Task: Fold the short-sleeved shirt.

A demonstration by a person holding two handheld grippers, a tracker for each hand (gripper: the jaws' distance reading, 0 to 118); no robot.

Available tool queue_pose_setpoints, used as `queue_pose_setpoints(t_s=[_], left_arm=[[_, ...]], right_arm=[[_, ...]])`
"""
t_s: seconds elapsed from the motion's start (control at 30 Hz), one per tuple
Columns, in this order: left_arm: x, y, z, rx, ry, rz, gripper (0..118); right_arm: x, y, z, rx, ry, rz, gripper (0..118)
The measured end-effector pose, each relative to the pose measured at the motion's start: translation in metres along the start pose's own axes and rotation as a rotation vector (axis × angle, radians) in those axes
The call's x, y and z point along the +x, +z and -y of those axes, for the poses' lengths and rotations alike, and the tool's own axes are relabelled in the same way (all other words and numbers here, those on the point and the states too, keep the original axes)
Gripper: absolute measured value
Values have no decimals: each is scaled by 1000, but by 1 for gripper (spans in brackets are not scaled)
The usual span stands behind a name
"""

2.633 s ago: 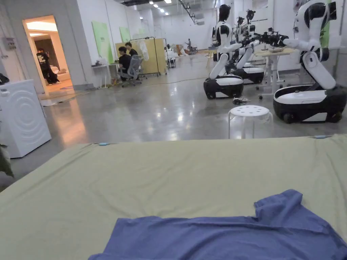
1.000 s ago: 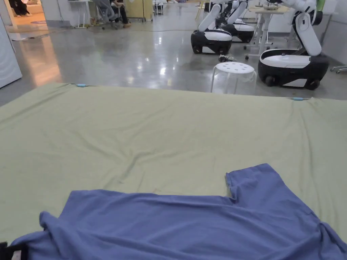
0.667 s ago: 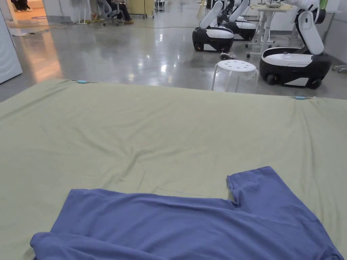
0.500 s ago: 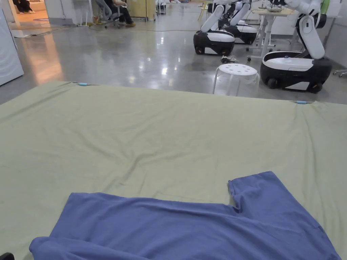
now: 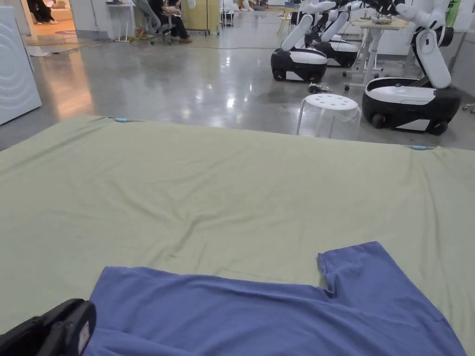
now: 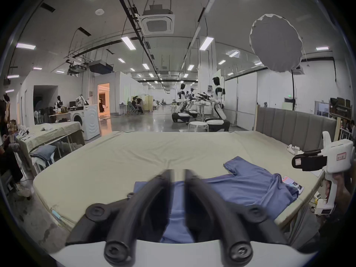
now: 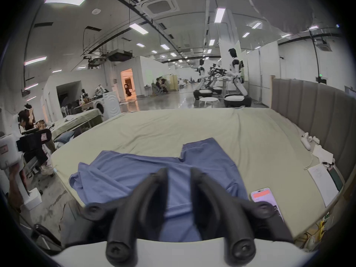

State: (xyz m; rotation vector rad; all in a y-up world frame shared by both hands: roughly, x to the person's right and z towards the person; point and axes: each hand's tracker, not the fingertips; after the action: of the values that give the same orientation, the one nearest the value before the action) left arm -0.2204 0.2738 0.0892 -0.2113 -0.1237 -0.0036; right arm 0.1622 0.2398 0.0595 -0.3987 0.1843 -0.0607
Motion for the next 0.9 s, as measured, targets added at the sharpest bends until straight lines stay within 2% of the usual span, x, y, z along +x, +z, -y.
queue_pose_setpoints(t_s=[0.07, 0.1, 0.43, 0.5, 0.57, 0.67, 0.7, 0.77, 0.8, 0.9], left_arm=[[1, 0, 0, -22, 17, 17, 8], [2, 1, 0, -28, 20, 14, 3], [-32, -8, 2, -67, 56, -18, 3], [-51, -29, -1, -127, 73, -3, 3], [-66, -56, -7, -111, 114, -18, 3], [-98, -124, -14, -274, 162, 44, 4], [-109, -151, -15, -337, 167, 57, 12], [-130, -201, -10, -462, 224, 89, 47], [-134, -226, -5, -519, 235, 82, 51], [-150, -284, 12, -654, 231, 22, 51]], right_arm=[[-4, -4, 4, -18, -8, -21, 2], [-8, -4, 4, -26, -6, -31, 0], [-11, -8, -2, -19, 2, -24, 0], [-9, -7, 0, -14, 3, -24, 0], [-7, -8, 2, -18, 0, -27, 0], [-1, -8, 6, -21, -39, -28, 0], [2, -7, 8, -20, -53, -26, 0], [7, -6, 11, -27, -77, -23, 0], [10, -5, 13, -32, -87, -18, 0], [20, -2, 16, -54, -96, -1, 0]])
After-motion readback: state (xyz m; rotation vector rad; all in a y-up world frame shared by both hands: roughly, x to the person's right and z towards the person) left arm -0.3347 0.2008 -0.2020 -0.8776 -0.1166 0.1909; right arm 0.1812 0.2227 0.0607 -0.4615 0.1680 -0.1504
